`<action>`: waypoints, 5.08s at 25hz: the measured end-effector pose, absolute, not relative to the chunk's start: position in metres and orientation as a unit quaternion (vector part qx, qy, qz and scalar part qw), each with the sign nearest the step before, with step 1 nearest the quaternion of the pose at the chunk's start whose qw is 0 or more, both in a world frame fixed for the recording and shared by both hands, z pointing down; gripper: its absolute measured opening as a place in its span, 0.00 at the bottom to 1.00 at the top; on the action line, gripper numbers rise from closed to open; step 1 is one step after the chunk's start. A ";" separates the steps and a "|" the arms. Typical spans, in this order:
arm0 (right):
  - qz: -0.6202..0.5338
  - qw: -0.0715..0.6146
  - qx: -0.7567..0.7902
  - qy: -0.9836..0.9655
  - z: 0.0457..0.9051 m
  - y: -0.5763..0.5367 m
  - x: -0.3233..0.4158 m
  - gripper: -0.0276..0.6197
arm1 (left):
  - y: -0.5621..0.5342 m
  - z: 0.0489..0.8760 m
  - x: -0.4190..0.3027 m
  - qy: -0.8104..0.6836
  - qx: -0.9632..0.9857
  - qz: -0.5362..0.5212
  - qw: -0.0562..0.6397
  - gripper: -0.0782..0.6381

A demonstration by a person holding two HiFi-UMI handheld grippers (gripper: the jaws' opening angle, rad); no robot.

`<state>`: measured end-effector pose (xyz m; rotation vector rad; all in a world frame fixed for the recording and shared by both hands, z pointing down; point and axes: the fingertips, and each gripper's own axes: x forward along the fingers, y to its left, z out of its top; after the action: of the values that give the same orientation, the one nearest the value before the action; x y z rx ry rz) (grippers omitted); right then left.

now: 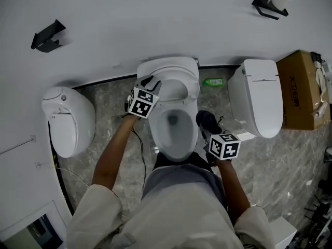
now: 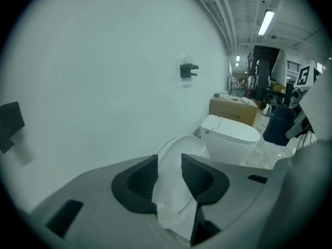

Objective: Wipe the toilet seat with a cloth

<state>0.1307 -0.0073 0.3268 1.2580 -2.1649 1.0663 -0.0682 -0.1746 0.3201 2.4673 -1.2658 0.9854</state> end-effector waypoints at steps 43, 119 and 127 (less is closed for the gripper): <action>0.390 0.209 0.458 -0.771 0.320 0.035 0.124 0.16 | -0.166 0.377 -0.049 -0.337 0.792 0.506 -0.065 0.31; 0.517 0.287 0.401 -0.699 0.472 0.169 0.094 0.16 | 0.226 0.571 0.004 0.002 0.884 0.464 0.061 0.51; 0.531 0.298 0.401 -0.684 0.515 0.179 0.096 0.16 | 0.259 0.627 0.005 0.050 0.892 0.442 0.081 0.52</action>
<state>0.0957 0.1788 0.5150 1.0660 -1.8181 1.4108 0.0052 0.2592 0.6274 2.6651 0.1496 1.3222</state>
